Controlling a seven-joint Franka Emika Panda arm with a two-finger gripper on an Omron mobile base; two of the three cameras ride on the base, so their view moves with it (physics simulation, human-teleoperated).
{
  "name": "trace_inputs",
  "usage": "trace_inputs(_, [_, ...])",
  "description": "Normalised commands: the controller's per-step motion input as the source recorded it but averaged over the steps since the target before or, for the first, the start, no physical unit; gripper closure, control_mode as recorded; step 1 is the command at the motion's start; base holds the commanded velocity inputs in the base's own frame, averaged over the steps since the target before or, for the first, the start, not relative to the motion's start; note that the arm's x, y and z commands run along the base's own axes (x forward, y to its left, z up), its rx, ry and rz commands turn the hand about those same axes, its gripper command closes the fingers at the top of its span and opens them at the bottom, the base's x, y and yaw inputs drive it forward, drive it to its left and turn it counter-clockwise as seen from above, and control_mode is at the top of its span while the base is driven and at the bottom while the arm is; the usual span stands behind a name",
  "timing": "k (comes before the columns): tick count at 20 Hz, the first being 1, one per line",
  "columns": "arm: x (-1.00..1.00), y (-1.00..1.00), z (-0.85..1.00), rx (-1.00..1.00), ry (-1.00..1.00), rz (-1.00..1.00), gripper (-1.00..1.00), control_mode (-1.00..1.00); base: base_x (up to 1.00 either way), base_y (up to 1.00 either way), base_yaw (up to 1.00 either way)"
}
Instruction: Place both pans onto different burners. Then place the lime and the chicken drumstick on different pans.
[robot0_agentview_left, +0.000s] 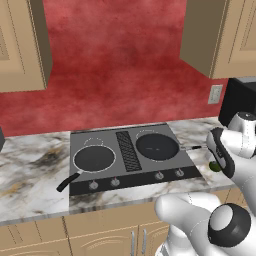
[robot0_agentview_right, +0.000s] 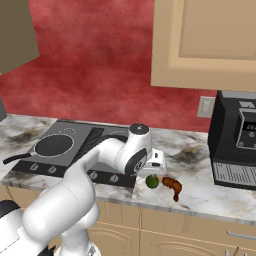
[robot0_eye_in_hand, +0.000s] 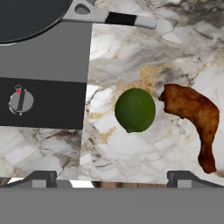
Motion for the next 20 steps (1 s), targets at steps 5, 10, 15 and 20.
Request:
trace_inputs(5, [0.04, -0.06, -0.19, 0.0, 0.0, 0.04, -1.0, -1.0, 0.0, 0.0, 0.0])
trace_inputs(10, [0.07, 0.0, -0.09, 0.0, 0.0, 0.02, -1.0, -1.0, 0.0, 0.0, 0.0])
trace_inputs(15, [0.09, -0.04, -0.06, 0.0, 0.0, 0.02, -1.0, -1.0, 0.0, 0.0, 0.0])
trace_inputs(20, [0.1, -0.09, -0.09, 0.0, 0.0, 0.02, -1.0, -1.0, 0.0, 0.0, 0.0])
